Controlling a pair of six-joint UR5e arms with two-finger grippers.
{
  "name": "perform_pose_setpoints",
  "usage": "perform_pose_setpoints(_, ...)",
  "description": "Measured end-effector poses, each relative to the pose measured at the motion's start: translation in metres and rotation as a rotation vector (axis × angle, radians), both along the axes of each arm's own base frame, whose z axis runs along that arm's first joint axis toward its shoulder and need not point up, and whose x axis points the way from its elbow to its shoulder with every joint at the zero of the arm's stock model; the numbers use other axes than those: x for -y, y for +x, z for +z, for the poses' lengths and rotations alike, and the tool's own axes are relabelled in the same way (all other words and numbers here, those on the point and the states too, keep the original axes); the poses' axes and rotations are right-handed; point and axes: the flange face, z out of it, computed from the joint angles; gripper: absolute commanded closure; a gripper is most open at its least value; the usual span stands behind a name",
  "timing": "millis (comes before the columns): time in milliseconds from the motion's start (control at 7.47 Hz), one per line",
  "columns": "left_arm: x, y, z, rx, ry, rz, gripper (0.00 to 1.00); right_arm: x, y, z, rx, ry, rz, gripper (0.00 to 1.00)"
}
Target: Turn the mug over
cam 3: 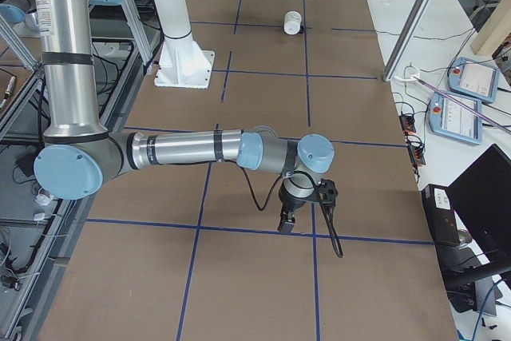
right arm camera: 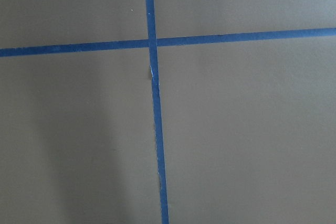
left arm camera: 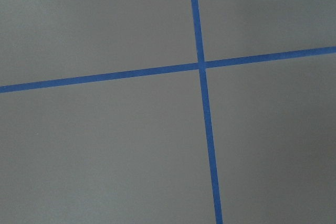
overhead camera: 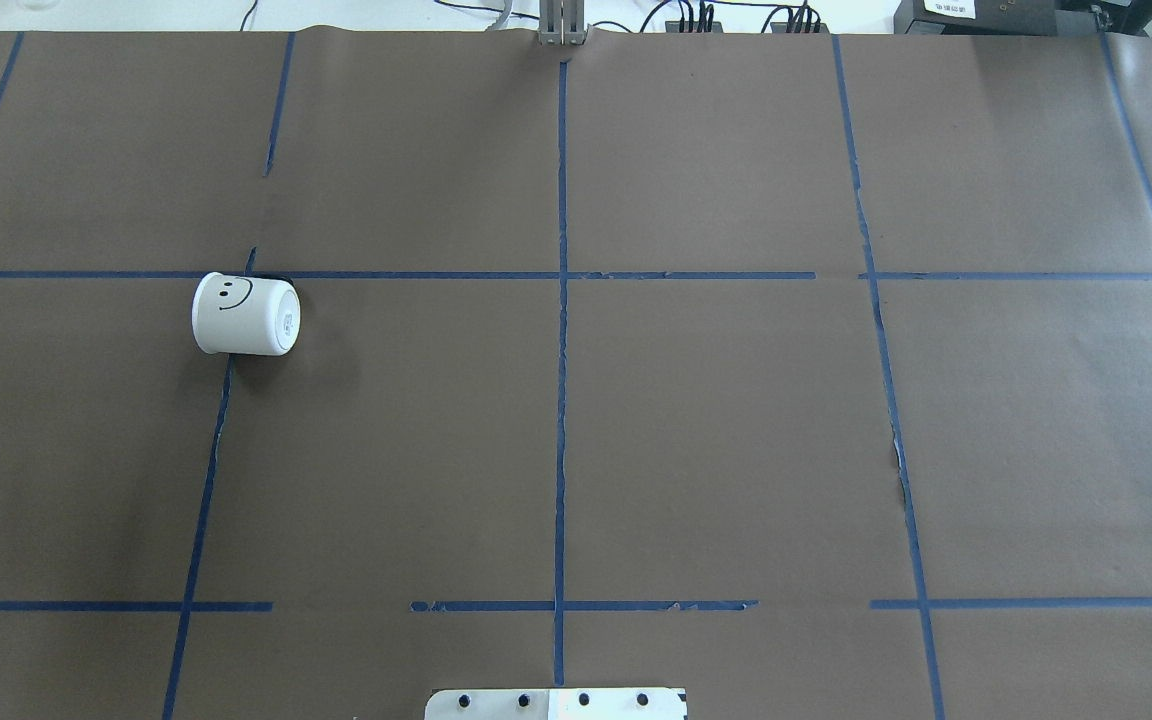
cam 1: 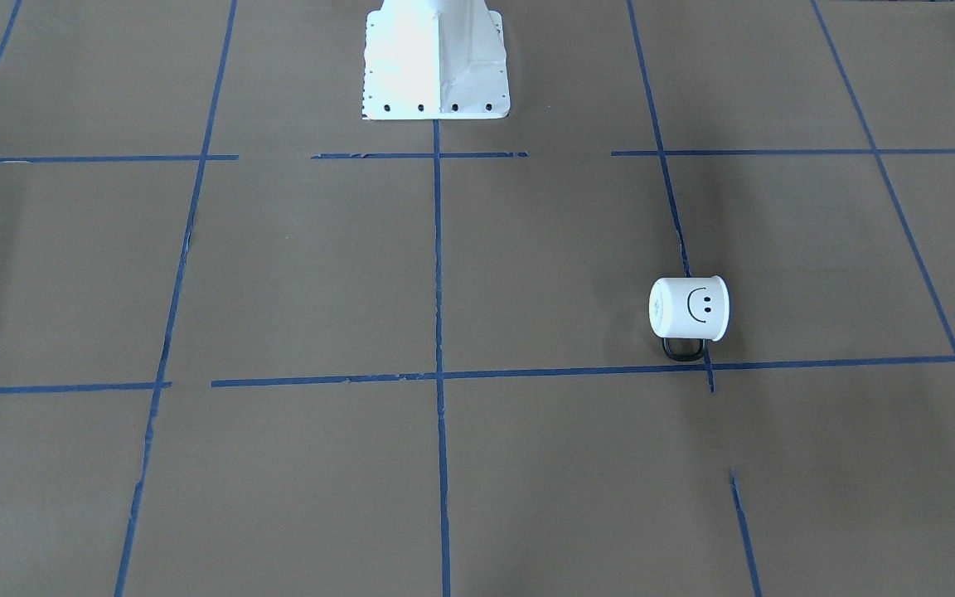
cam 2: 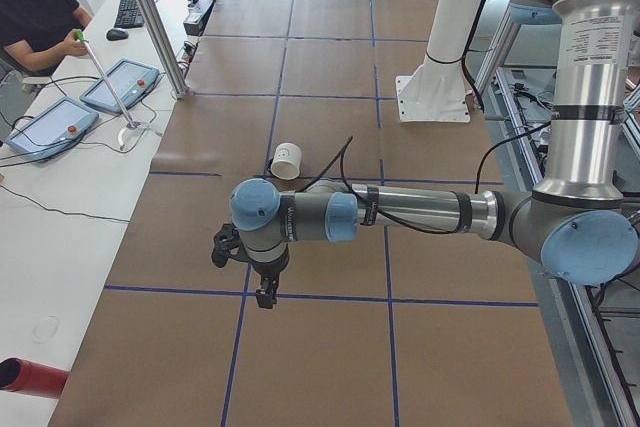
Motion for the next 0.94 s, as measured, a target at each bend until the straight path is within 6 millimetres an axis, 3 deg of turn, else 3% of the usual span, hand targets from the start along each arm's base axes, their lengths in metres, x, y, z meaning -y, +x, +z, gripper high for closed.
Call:
perform_pose_setpoints(536,0.034,0.003,-0.031,-0.005,0.142,0.007,0.00,0.000,0.000,0.000,0.000,0.000,0.000,0.00)
perform_pose_setpoints(670,0.042,0.013,-0.036,-0.007,0.229,0.025,0.00,0.000,0.000,0.000,0.000,0.000,0.000,0.00)
perform_pose_setpoints(938,0.055,0.062,-0.062,-0.067,0.401,0.028,0.00,0.000,0.000,0.000,0.000,0.000,0.000,0.00)
